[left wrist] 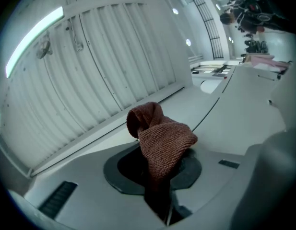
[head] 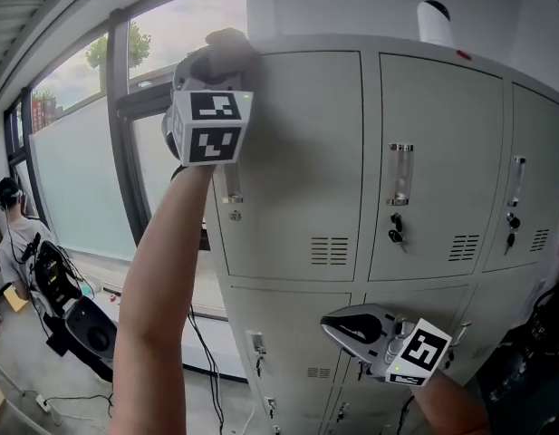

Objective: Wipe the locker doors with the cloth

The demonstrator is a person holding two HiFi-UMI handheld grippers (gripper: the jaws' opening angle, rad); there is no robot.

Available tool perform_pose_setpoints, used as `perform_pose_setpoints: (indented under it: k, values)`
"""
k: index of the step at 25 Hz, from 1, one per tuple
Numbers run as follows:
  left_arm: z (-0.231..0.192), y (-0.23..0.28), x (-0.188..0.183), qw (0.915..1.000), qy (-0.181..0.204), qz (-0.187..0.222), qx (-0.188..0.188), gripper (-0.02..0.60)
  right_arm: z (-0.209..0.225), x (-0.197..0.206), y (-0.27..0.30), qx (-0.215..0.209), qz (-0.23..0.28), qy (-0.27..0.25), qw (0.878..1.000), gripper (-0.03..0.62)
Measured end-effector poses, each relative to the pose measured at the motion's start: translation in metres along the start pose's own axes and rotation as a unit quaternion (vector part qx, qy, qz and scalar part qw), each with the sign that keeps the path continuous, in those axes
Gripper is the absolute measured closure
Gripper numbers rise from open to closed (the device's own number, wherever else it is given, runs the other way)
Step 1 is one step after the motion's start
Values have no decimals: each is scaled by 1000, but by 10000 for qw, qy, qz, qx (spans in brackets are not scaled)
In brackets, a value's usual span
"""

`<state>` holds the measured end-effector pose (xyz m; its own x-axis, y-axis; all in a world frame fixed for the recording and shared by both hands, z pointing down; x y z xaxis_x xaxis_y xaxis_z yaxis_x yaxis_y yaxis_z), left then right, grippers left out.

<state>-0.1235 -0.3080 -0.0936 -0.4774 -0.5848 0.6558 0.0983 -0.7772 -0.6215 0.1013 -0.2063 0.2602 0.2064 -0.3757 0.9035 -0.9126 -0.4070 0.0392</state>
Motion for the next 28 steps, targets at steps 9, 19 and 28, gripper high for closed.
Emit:
perform_pose_setpoints:
  k: [9, 19, 28]
  values:
    - [-55, -18, 58, 9922, -1242, 121, -20, 510, -8, 0, 19, -124, 47, 70, 9999, 576]
    - [12, -124, 103, 9817, -1096, 388, 1508, 509, -14, 19, 20, 137, -38, 281, 9995, 576]
    - [93, -239, 194, 9442, -1884, -497, 2655, 509, -25, 59, -19, 537, -13, 848, 9950, 576]
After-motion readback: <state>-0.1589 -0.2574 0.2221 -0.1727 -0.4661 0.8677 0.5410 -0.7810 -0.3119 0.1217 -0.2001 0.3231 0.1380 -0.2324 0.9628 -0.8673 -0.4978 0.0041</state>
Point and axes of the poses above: the fingertips, and each gripper's own axes: y forward along the fingers, z to its right, x out of its underside, the point moved 8 cm from there along -y, backward along the fingers, and after that the axes turned 11 degrees about -z, right-handed, at the moved point
